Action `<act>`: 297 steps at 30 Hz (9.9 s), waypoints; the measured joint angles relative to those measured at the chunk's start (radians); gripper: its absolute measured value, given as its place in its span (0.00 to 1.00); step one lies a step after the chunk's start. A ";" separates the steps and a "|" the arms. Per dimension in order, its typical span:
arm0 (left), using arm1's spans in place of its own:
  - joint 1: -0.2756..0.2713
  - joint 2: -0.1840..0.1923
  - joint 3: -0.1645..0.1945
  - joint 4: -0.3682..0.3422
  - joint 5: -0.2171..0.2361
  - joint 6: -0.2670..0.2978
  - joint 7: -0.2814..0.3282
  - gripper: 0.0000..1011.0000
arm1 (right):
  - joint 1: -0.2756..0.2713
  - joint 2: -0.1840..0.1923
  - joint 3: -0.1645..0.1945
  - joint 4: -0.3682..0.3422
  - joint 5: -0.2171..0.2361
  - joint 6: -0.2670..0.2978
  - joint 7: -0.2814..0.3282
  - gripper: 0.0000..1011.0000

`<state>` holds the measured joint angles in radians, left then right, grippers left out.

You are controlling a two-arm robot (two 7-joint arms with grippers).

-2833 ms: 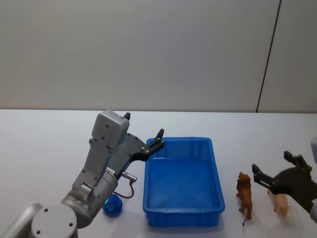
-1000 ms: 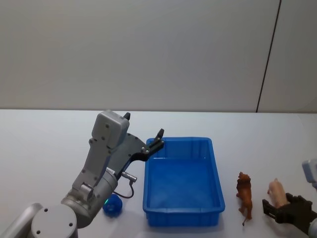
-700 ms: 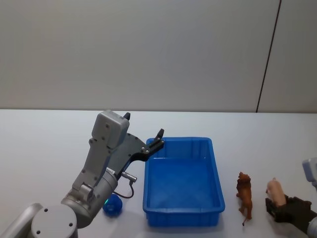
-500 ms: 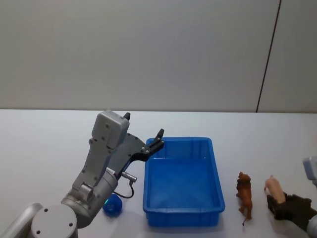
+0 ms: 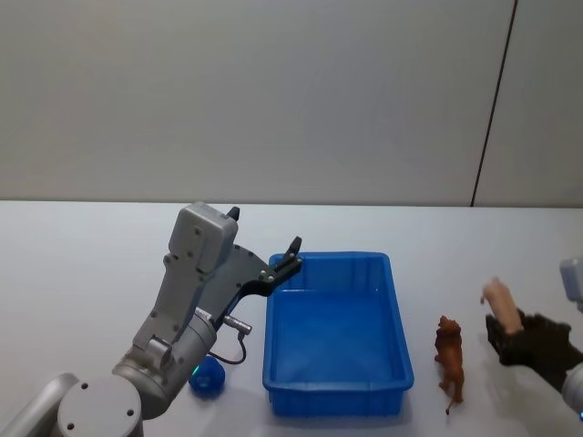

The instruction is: Pick up the two dolls from the table and place them into the box.

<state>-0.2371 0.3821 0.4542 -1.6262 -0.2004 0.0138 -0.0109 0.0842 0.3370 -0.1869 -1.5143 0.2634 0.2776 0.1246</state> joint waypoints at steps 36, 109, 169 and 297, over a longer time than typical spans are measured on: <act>0.000 0.000 0.000 0.000 0.000 0.000 0.000 0.99 | 0.127 -0.102 -0.113 -0.038 -0.097 0.070 0.317 0.45; 0.000 0.000 0.000 0.000 0.000 0.000 0.000 0.99 | 0.050 -0.021 -0.064 0.028 0.009 0.147 0.130 0.99; 0.000 0.000 0.000 0.000 0.000 0.000 0.000 0.99 | 0.077 -0.054 -0.084 -0.093 -0.020 0.012 0.151 0.33; 0.062 0.077 -0.050 0.278 -0.077 0.168 -0.235 0.77 | 0.036 0.043 -0.025 -0.113 0.103 -0.103 0.259 0.99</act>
<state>-0.1752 0.4587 0.4040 -1.3483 -0.2771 0.1820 -0.2458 0.1199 0.3796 -0.2122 -1.6273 0.3662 0.1750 0.3834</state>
